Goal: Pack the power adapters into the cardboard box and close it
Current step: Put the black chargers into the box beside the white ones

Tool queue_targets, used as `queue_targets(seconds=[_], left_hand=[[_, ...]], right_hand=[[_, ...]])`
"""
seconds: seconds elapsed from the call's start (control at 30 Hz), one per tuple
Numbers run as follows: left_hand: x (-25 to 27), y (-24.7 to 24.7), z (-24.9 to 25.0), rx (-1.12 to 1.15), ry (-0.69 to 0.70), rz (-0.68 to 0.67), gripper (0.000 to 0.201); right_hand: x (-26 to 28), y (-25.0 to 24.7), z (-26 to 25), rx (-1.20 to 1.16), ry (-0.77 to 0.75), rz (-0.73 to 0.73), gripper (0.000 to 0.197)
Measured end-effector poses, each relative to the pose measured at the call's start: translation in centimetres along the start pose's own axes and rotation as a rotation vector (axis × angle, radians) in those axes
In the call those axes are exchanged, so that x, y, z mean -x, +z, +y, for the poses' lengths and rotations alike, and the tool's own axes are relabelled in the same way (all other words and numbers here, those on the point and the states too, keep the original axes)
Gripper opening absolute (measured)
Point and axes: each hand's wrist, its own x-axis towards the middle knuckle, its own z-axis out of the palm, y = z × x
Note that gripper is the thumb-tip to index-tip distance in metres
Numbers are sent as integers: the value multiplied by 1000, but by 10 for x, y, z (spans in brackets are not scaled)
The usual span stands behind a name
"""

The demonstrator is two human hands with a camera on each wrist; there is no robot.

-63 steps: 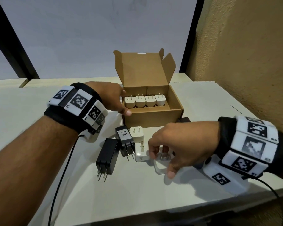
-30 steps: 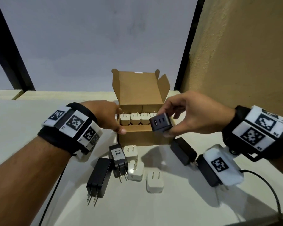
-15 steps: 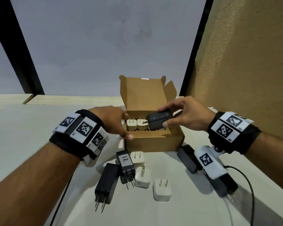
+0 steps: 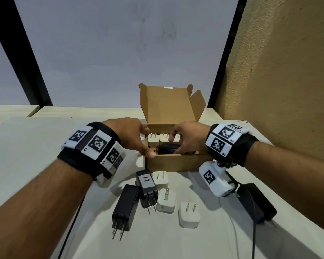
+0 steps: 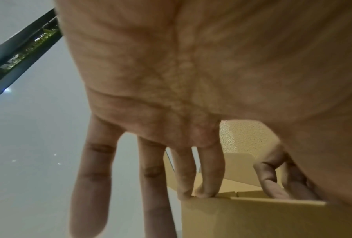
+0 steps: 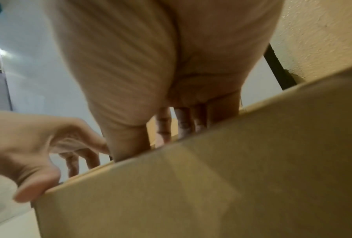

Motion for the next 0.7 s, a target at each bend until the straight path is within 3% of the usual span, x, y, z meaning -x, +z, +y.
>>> queue_targets(seconds=[0.33, 0.7], left_hand=[[-5, 1, -5, -18, 0, 1, 106], [-6, 0, -1, -80, 10, -10, 104]], right_hand=[[-8, 8, -9, -42, 13, -18, 35], [-10, 13, -19, -129, -25, -44, 46]])
